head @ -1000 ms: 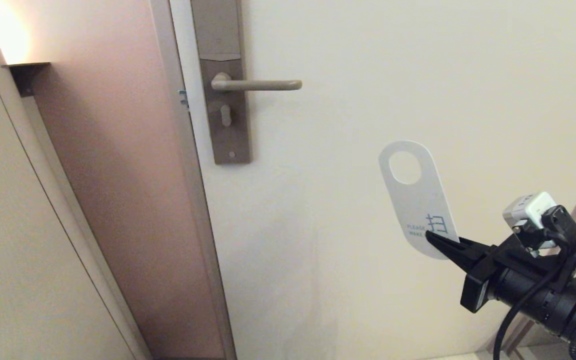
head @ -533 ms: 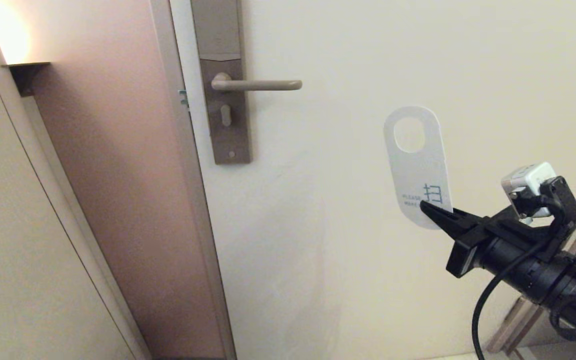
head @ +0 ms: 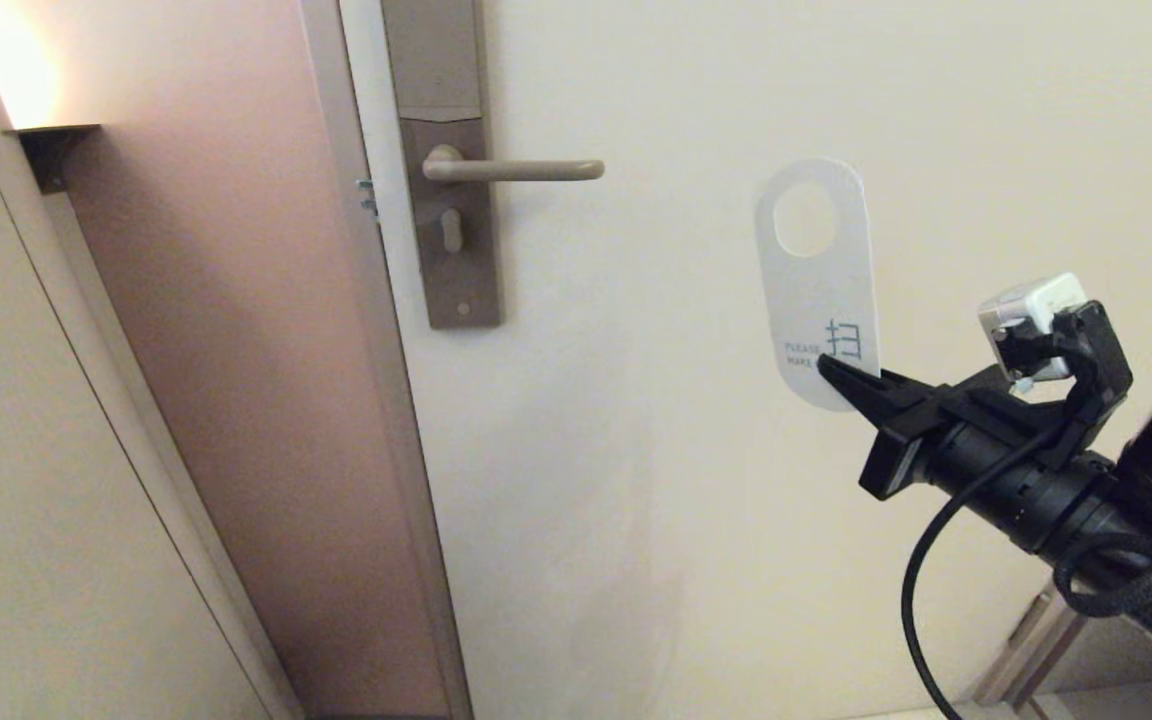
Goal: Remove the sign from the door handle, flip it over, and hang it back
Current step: Hang the sign back with the other side facing out
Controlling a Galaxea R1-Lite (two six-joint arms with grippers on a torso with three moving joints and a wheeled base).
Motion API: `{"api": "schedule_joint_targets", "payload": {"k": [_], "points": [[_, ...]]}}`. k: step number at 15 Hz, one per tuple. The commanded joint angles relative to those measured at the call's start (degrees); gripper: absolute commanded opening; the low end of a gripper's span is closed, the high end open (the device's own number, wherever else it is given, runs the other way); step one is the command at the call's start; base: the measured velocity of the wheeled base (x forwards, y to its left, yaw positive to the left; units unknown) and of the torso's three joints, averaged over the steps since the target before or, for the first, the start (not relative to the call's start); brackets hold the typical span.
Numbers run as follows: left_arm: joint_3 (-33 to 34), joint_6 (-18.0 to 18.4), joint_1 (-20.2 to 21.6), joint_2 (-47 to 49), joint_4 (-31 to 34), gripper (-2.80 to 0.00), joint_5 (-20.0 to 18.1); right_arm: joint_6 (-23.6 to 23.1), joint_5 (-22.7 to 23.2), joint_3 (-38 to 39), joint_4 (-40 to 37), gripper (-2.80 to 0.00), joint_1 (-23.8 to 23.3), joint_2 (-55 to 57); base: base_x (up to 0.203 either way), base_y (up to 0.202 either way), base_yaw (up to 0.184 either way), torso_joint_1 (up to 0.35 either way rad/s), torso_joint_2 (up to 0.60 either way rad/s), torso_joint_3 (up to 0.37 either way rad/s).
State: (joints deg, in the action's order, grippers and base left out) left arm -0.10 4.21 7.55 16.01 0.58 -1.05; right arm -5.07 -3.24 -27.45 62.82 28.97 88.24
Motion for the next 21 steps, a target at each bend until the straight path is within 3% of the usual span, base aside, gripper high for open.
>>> {"api": "schedule_joint_targets", "payload": {"k": [1, 11, 21], "points": [[0.0, 0.0, 0.0, 0.1, 0.0, -2.8, 0.0, -0.1, 0.1, -2.1, 0.4, -2.8, 0.2, 1.2, 0.0, 0.0, 0.0, 0.0, 0.0, 0.0], [0.0, 0.0, 0.0, 0.1, 0.0, -2.8, 0.0, -3.0, 0.6, -7.8, 0.4, -2.8, 2.0, 7.6, 0.0, 0.0, 0.0, 0.0, 0.0, 0.0], [0.0, 0.0, 0.0, 0.1, 0.0, -2.8, 0.0, -2.6, 0.3, -11.4, 0.2, -2.8, 3.9, 11.3, 0.0, 0.0, 0.0, 0.0, 0.0, 0.0]]}}
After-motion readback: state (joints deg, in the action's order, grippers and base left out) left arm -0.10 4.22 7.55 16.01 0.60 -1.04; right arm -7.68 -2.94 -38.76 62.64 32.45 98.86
